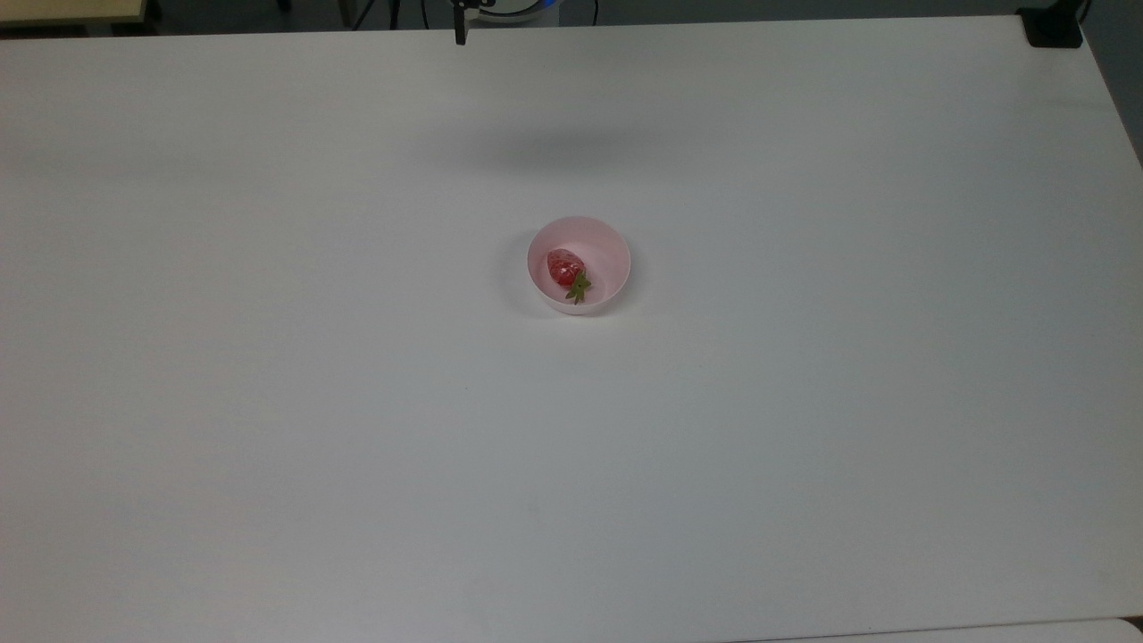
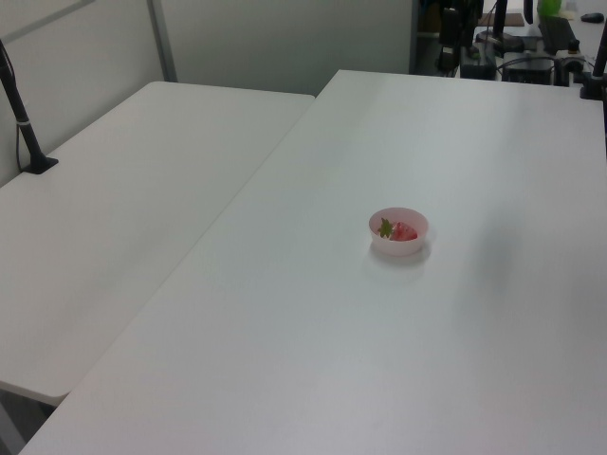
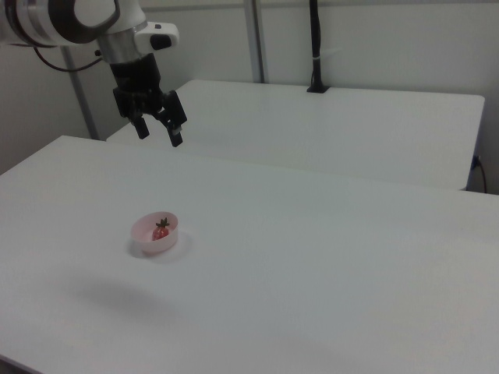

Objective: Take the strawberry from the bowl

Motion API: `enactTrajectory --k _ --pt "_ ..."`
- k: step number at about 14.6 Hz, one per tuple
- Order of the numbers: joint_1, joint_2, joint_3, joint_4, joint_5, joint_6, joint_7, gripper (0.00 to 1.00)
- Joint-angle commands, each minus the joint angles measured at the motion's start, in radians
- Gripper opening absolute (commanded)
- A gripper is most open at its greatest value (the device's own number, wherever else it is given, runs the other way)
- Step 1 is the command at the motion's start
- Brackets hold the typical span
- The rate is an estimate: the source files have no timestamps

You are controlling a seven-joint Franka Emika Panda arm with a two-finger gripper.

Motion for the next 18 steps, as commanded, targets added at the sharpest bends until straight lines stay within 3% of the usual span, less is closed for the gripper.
enactTrajectory --k 1,14,17,18 --pt "0.009 -0.015 -0.007 -0.022 0.006 0.021 -0.019 1.00" --pt "0.009 -0.009 -0.007 -0.023 0.004 0.022 -0.036 1.00" --pt "0.009 0.025 -0.003 -0.043 0.004 0.021 -0.324 1.00" --pt "0.023 0.048 0.012 -0.043 -0.006 0.027 -0.331 1.00"
